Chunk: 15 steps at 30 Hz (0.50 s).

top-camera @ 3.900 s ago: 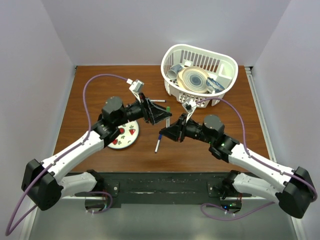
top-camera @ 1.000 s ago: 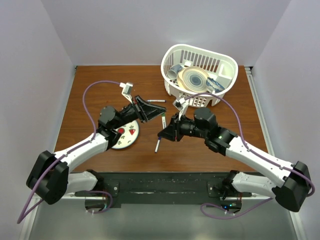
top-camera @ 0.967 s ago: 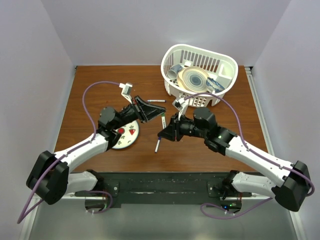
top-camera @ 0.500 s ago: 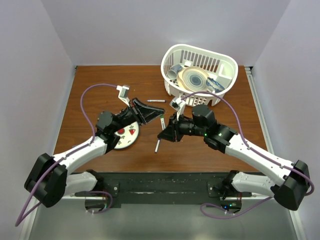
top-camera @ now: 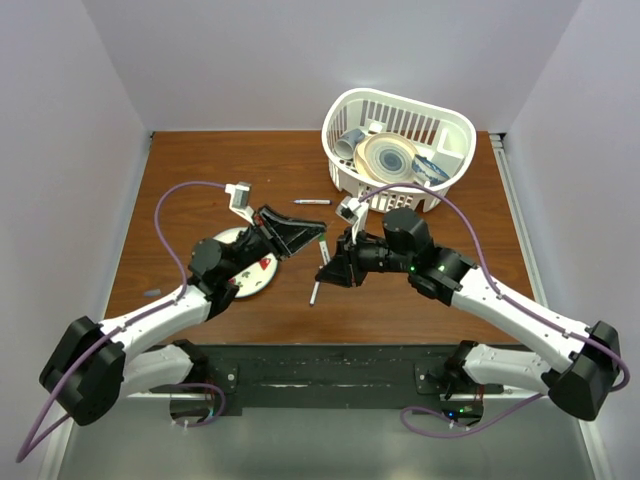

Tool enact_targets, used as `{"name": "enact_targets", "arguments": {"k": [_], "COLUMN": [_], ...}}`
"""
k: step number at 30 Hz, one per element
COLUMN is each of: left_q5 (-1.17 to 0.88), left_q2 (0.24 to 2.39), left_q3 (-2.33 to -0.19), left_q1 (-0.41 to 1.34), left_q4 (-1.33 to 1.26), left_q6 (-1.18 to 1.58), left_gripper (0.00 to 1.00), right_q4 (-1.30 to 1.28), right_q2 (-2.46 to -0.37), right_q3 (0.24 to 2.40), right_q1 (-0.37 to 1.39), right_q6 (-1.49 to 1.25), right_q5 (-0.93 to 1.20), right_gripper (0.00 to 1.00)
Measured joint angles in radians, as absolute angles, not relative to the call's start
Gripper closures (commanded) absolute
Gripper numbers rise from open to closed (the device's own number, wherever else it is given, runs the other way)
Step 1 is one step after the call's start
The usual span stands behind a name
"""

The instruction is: Insert the pens into the pen caps

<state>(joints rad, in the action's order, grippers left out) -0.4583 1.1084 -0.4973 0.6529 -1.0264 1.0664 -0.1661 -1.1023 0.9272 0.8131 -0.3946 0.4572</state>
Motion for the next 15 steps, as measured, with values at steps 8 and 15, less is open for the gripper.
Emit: {"name": "enact_targets", "arguments": {"k": [8,15], "left_q5": [-0.449,-0.429], "left_q2": [1.066,1.025], "left_q3": [-0.495,-0.479], "left_q1": [0.656,0.662], "left_q4": [-1.009,-0.973], "left_q6": [1.055,1.036], "left_gripper": [1.00,1.00], "right_q4": [-0.182,-0.221], "right_q2": [-1.126,-1.126], "right_q3": [0.969,0.991], "right_q1": [0.813,0.813], "right_q6": [-0.380,-0.345], "right_q5": [0.505,0.511], "right_gripper": [1.00,1.00]}}
